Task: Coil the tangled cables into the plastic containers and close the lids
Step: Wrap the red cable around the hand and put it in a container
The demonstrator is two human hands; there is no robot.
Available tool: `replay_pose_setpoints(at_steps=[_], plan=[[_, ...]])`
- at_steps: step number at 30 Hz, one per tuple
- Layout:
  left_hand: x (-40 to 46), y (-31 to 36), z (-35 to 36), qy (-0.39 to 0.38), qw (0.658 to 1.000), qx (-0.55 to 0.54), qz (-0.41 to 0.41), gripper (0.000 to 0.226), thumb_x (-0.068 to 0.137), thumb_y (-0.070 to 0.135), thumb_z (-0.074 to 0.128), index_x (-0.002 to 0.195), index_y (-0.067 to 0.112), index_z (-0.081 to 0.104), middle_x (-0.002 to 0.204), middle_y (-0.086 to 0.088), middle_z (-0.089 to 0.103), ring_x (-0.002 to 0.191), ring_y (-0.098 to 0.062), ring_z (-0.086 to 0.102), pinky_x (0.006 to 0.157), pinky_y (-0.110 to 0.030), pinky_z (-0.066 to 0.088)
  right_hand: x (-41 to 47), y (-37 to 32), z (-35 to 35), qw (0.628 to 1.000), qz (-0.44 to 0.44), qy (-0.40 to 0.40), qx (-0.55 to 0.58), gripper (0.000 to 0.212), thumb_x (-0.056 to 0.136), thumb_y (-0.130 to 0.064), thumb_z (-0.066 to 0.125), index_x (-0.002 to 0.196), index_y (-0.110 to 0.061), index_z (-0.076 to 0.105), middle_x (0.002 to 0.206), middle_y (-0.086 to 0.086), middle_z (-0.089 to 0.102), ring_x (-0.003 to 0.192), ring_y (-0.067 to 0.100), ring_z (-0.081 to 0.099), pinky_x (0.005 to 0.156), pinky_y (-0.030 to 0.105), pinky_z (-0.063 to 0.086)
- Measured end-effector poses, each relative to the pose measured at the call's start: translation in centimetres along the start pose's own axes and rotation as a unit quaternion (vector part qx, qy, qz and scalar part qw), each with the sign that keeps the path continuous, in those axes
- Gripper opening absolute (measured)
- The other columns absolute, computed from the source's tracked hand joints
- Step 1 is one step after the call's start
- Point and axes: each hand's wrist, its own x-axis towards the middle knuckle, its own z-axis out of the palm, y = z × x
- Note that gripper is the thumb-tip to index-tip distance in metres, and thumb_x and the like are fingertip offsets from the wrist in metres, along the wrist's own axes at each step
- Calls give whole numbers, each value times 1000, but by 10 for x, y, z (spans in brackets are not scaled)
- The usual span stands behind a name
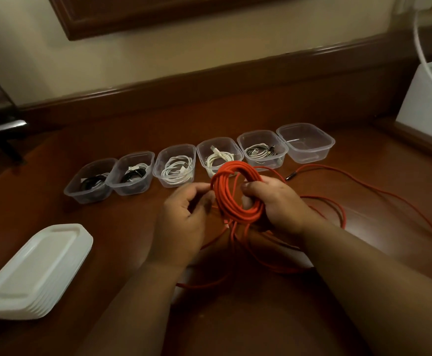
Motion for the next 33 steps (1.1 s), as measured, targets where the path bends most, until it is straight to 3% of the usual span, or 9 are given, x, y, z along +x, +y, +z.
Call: replay_pose_setpoints(at_steps=[2,5,7,10,14,20,24,28,33], plan=[[-1,5,7,1,990,-103,-96,20,90,9,66,87,27,73,80,7,75,76,-5,69,73,-21,53,0,2,6,999,-18,31,-17,32,99,-13,48,67,-10,49,48,3,45,38,13,39,41,22,30],[-1,13,14,1,930,-267,-254,15,87,7,64,86,15,76,87,-11,76,81,-23,73,78,-39,60,3,7,9,992,-36,77,-89,32,100,-17,49,69,-17,54,48,-9,53,42,3,47,50,22,38],[-2,14,16,-8,899,-316,-304,19,92,-1,56,94,8,72,83,-13,75,74,-20,72,71,-33,60,7,12,8,983,-42,99,-148,25,99,-22,51,75,-20,59,62,-8,59,55,8,53,57,28,41],[-4,15,15,-3,871,-366,-328,20,93,-1,49,97,4,68,81,-10,73,74,-17,70,69,-29,57,12,16,4,970,-41,127,-205,23,99,-25,50,81,-16,61,73,-2,63,62,12,55,56,26,43],[-8,19,13,-56,845,-423,-321,26,75,15,65,99,8,69,88,-11,72,78,-19,69,69,-29,57,16,18,0,947,-48,127,-292,22,97,-29,48,81,-18,59,79,-4,63,72,14,57,59,29,39],[-10,20,17,-34,826,-448,-341,38,66,3,66,103,7,61,85,-13,71,69,-18,70,54,-29,56,17,21,-1,927,-37,101,-359,23,97,-34,46,93,-16,60,91,1,65,85,22,60,75,37,46],[-9,13,18,-17,820,-467,-331,43,64,0,64,105,8,59,85,-11,71,74,-18,71,66,-32,60,15,20,3,968,-22,50,-246,18,99,-29,52,98,-16,65,92,3,70,84,19,66,75,37,51],[-4,4,20,27,799,-496,-338,57,68,-9,58,122,8,52,95,-15,68,84,-23,69,80,-37,57,11,18,11,993,18,35,-109,15,98,-23,57,107,-12,64,96,10,73,85,23,70,74,38,56],[-3,1,22,51,831,-442,-333,31,86,-11,50,110,8,57,88,-11,69,81,-22,67,74,-37,55,2,11,15,999,41,20,-20,11,96,-11,59,101,-5,66,82,13,71,65,19,70,51,25,54]])
